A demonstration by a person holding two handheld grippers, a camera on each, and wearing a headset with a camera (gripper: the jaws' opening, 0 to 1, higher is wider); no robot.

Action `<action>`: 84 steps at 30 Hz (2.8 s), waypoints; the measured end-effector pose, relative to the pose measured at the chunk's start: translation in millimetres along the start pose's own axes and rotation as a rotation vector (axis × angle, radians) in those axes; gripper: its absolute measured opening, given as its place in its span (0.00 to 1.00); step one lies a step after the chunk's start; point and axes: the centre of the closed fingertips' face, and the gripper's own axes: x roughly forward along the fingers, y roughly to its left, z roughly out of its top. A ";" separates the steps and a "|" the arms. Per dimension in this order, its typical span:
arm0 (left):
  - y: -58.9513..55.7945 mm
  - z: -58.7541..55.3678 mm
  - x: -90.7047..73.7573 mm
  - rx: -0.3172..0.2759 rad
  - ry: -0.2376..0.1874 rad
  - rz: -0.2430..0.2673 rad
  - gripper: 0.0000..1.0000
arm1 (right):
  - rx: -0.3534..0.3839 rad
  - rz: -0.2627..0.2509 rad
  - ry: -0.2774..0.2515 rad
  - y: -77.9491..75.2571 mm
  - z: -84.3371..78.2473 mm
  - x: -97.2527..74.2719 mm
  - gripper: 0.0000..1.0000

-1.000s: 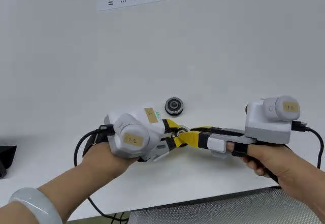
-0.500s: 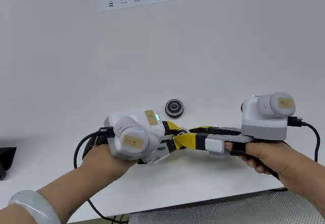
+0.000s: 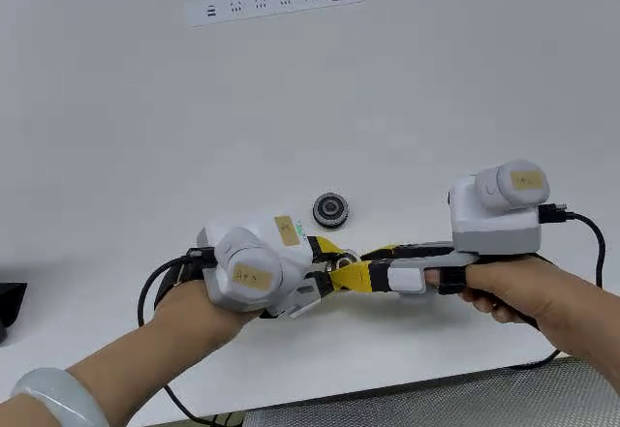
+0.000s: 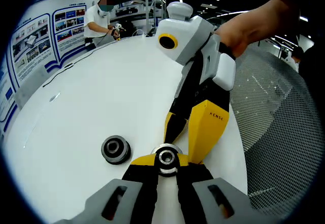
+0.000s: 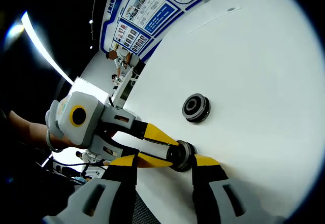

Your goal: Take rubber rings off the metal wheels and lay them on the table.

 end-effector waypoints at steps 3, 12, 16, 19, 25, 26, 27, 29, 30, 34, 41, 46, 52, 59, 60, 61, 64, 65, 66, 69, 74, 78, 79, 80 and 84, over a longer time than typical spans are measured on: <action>0.2 -0.1 0.1 0.002 0.002 0.000 0.13 | 0.009 0.006 0.013 0.7 -3.3 -1.0 0.45; -0.2 -0.3 0.0 -0.001 0.001 0.003 0.13 | 0.025 0.014 0.003 1.8 -5.0 -5.2 0.44; -0.3 -0.2 -0.2 -0.003 0.000 0.004 0.13 | 0.031 0.017 -0.005 1.7 -4.8 -5.7 0.44; -0.2 -0.5 -0.1 -0.003 -0.001 0.003 0.13 | 0.038 0.021 -0.011 2.3 -4.6 -4.8 0.43; -0.1 -0.4 -0.4 -0.004 -0.003 0.002 0.13 | 0.040 0.013 -0.015 -0.1 -4.4 -6.7 0.40; 0.0 -0.3 -0.3 -0.003 -0.003 0.002 0.13 | 0.039 0.011 -0.018 -0.8 -4.2 -7.9 0.38; 0.0 -0.3 -0.4 -0.004 -0.003 0.002 0.13 | 0.035 0.009 -0.025 -0.6 -2.8 -9.0 0.36; -0.2 -0.3 -0.4 -0.004 -0.003 0.003 0.13 | 0.041 0.003 -0.038 -1.9 -0.1 -10.4 0.30; -0.2 -0.1 -0.3 -0.005 -0.003 0.004 0.13 | 0.044 0.001 -0.035 -2.2 -0.8 -9.7 0.29; -0.3 0.0 -0.3 -0.006 -0.004 0.004 0.13 | 0.043 -0.009 -0.032 -6.0 -1.6 -8.6 0.27; -0.3 0.0 -0.4 -0.006 -0.005 0.004 0.13 | 0.051 -0.063 -0.029 -19.1 -1.4 -7.5 0.13; -0.2 0.0 -0.3 -0.005 -0.005 0.003 0.13 | 0.057 -0.087 -0.025 -25.4 -1.5 -7.2 0.06; -0.2 0.1 -0.2 -0.005 -0.006 0.003 0.13 | 0.063 -0.090 -0.024 -26.0 -1.4 -7.2 0.04; -0.1 0.1 -0.2 -0.003 -0.004 0.003 0.13 | 0.050 -0.097 -0.034 -25.0 0.4 -7.8 0.02; -0.1 0.1 -0.1 -0.003 -0.004 0.003 0.13 | 0.047 -0.098 -0.034 -25.1 0.5 -7.8 0.02; -0.1 0.1 -0.1 -0.004 -0.003 0.003 0.13 | 0.041 -0.099 -0.034 -24.9 0.7 -7.8 0.02; -0.2 0.1 -0.3 -0.004 -0.002 0.003 0.13 | 0.034 -0.097 -0.037 -22.8 1.4 -7.1 0.02; -0.3 0.2 -0.3 -0.004 -0.001 0.003 0.13 | 0.031 -0.096 -0.039 -23.3 1.8 -6.7 0.02; -0.2 0.1 -0.3 -0.004 -0.001 0.003 0.13 | 0.033 -0.094 -0.040 -23.1 2.1 -6.5 0.02; -0.2 0.0 -0.2 -0.002 0.000 0.003 0.13 | 0.032 -0.090 -0.044 -20.3 2.6 -6.0 0.02; -0.1 0.1 -0.3 -0.002 0.001 0.004 0.13 | 0.035 -0.087 -0.048 -18.8 3.1 -5.5 0.02; -0.1 0.1 -0.3 -0.001 0.000 0.004 0.13 | 0.036 -0.084 -0.051 -17.2 3.5 -5.4 0.02; -0.1 0.1 -0.3 -0.001 0.000 0.004 0.13 | 0.036 -0.082 -0.051 -17.0 3.5 -5.2 0.02; -0.1 0.0 -0.2 0.000 0.001 0.004 0.13 | 0.037 -0.080 -0.052 -16.6 3.7 -5.1 0.02; -0.1 0.0 -0.4 0.001 0.000 0.004 0.13 | 0.034 -0.067 -0.057 -10.3 6.6 -3.6 0.02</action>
